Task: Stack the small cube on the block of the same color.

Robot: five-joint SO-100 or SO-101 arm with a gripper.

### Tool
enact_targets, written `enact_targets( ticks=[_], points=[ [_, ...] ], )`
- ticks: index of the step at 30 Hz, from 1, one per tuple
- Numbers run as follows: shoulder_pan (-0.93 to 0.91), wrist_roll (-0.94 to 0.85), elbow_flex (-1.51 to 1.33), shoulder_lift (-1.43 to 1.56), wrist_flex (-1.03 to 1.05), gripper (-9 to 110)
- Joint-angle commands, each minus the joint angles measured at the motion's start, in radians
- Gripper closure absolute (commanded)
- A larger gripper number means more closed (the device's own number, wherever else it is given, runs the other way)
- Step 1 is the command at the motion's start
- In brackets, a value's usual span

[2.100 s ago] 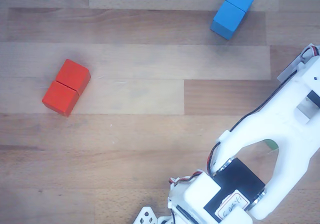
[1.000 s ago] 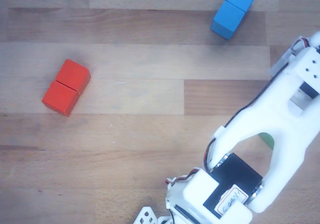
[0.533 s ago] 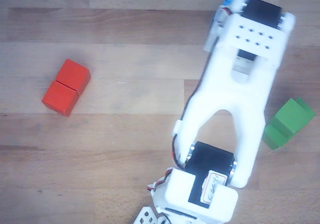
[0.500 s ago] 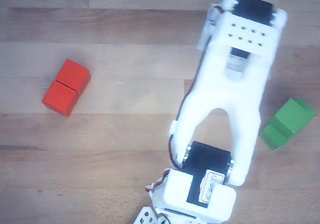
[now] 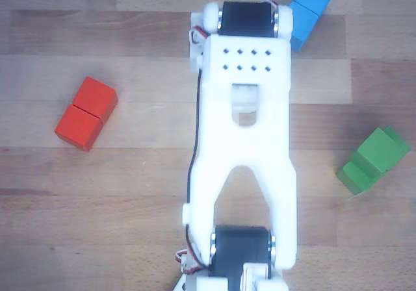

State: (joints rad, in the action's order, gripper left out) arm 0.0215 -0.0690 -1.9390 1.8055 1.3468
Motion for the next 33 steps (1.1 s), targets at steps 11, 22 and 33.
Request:
enact_targets(
  ticks=[11,22,33],
  points=[
    [0.003,0.009,-0.500,0.499,-0.348,101],
    [0.009,0.000,-0.873,0.884,-0.486,101],
    [0.003,-0.003,-1.072,1.232,-0.454,101]
  ],
)
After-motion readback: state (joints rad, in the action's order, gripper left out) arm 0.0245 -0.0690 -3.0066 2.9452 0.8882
